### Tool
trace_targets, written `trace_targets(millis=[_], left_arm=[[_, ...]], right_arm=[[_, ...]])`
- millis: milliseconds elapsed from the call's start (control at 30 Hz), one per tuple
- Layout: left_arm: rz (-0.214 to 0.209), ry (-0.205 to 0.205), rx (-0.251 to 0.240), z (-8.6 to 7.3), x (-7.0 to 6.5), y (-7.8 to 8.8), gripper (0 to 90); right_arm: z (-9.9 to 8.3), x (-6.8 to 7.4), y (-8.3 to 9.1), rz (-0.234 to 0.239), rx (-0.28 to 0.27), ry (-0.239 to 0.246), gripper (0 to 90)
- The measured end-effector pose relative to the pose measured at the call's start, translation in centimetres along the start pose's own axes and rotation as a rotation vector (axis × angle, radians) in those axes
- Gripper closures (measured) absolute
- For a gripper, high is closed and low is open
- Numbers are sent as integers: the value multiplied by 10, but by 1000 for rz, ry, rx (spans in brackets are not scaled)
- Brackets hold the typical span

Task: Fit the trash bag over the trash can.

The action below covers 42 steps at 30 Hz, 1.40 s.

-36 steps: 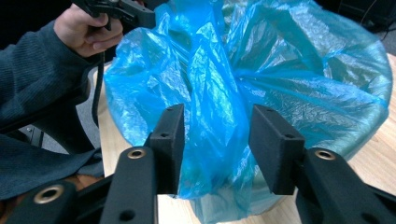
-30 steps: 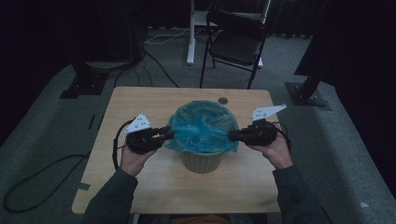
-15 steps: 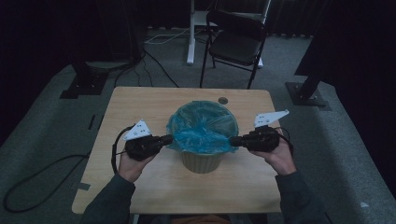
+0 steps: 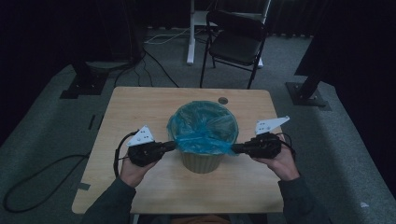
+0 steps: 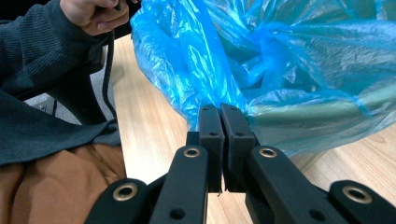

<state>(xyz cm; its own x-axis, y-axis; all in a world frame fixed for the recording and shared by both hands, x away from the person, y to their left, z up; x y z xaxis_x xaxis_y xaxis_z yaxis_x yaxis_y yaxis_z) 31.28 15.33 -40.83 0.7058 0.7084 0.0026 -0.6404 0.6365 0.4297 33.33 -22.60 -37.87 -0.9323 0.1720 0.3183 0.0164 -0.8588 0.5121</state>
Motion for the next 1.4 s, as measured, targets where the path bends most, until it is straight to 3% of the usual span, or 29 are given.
trace_targets(millis=[333, 633, 1033, 1400], left_arm=[[-25, 0, 5, -5, -5, -1, 870], [-60, -28, 38, -10, -18, -11, 869], [-57, -26, 71, -18, -16, -17, 870], [-55, -32, 73, -19, -16, -17, 885]], right_arm=[[-4, 1, -8, 35, 20, 3, 886], [-5, 3, -17, 62, 35, 20, 885], [-13, -8, -21, 65, 54, -12, 886], [-15, -8, -23, 71, 81, -16, 886]])
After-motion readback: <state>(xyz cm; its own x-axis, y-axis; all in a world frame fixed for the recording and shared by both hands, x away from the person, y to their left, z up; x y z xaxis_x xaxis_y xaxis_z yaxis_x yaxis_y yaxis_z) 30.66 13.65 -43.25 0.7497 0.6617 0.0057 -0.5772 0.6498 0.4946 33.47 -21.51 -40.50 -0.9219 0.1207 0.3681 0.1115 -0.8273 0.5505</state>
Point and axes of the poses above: each handheld gripper's, and its own axes: y roughly backward along the jaws, z roughly out of its top, x roughly to its left, the point moved 1 cm from there along -y, roughly forward along the jaws, and after that the axes turned 13 degrees about z, right-handed, at the moved point
